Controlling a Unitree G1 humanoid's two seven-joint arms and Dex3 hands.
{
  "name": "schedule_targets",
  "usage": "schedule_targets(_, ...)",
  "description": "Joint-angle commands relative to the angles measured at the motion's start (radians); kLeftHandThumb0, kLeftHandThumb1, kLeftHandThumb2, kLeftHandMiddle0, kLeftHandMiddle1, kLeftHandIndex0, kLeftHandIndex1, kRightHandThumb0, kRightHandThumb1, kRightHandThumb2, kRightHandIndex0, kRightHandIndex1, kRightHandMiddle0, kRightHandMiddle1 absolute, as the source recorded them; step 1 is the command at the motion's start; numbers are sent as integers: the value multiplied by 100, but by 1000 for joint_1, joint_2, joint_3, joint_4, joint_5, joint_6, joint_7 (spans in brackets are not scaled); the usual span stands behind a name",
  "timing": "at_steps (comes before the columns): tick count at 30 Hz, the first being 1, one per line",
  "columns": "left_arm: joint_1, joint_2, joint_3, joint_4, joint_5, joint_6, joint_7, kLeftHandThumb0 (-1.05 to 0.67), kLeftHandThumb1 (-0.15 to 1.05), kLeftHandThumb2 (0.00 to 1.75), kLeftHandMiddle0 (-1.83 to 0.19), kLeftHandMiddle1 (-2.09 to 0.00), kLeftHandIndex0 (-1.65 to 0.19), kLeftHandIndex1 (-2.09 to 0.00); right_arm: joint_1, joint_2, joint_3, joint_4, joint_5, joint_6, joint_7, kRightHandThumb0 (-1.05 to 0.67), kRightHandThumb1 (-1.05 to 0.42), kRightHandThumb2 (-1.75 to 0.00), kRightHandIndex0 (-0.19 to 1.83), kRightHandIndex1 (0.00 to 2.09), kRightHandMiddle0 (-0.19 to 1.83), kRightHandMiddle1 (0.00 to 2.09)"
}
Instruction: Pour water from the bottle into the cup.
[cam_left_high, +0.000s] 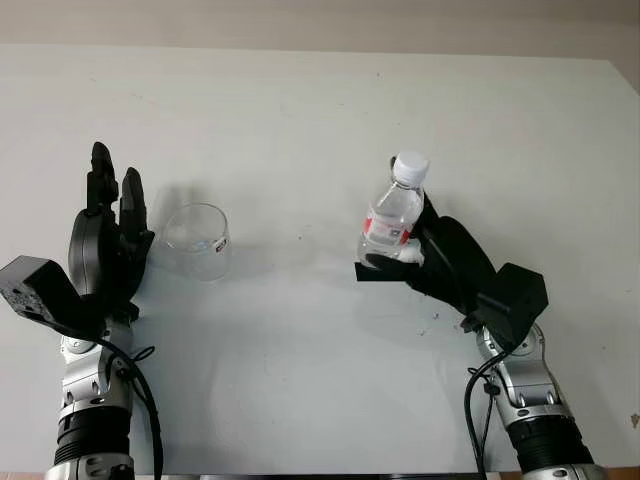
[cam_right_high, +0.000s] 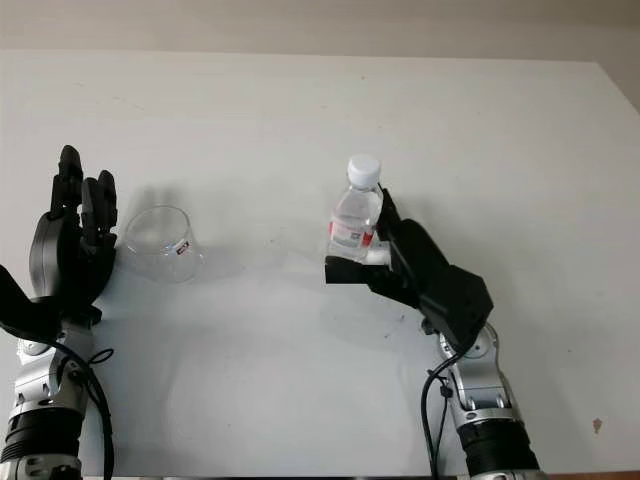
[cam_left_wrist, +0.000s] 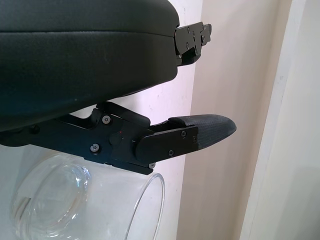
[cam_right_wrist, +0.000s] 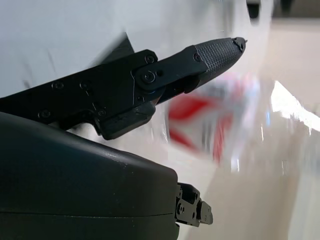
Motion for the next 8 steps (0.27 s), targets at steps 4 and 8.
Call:
schedule_targets(4, 9, -3, -1, 3, -1, -7, -1, -62, 105, 57, 11, -6, 19, -2, -60, 6, -38, 79, 15, -44, -48, -95, -98, -5, -19, 0, -19, 0)
schedule_targets(8, 18, -2, 0, -3, 0, -9, -1, -62, 105, 57, 11, -5, 19, -2, -85, 10, -46, 123, 23, -71, -61, -96, -99, -6, -19, 0, -19, 0)
